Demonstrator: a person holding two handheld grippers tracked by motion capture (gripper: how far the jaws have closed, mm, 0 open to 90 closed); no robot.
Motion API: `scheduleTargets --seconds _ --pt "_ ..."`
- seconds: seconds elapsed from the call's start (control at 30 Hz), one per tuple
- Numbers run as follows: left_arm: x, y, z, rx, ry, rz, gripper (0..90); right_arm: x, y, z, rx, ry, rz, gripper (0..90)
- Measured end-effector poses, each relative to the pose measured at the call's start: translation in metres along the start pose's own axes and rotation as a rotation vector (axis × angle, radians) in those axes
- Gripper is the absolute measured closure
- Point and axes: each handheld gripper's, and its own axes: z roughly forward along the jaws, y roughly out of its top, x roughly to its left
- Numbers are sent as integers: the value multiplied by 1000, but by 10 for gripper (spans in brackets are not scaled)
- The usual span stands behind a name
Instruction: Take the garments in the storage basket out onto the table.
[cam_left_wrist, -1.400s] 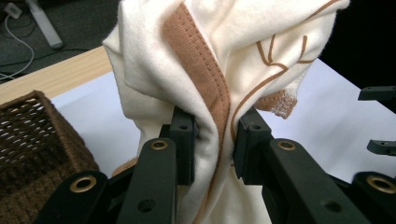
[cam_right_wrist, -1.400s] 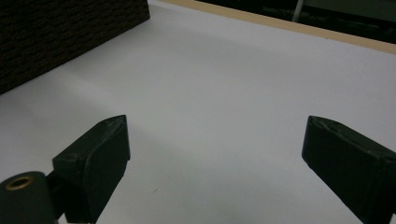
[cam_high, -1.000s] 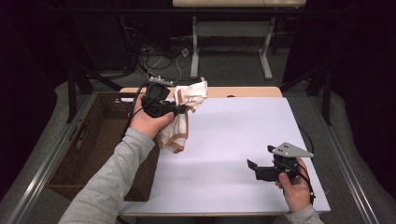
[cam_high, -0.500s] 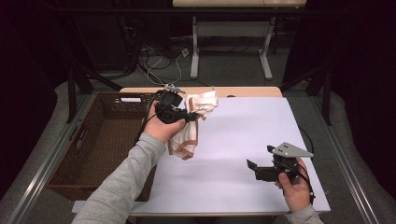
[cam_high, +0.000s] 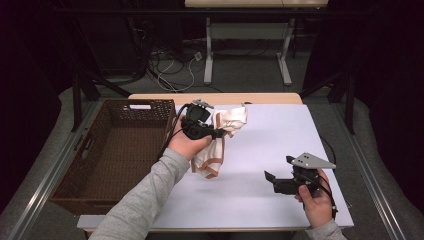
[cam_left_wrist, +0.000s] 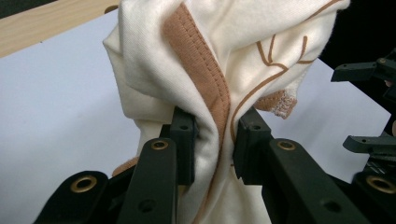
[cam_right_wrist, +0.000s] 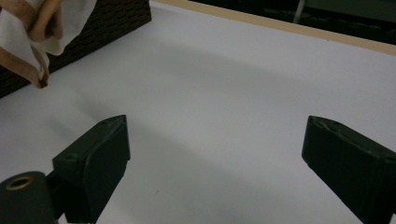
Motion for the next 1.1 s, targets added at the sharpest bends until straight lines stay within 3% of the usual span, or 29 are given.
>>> scheduleTargets --seconds 0.37,0.6,0.7,1.1 --pt "-4 -9 21 16 -22 -11 729 0 0 -1 -5 -2 11 75" --pt "-5 -17 37 59 -47 -10 729 0 1 -2 -10 -1 12 75" --pt "-7 -19 42 53 -58 -29 729 0 1 -2 -8 -4 6 75" --pt "-15 -28 71 97 -101 -34 728 0 0 -1 -11 0 12 75"
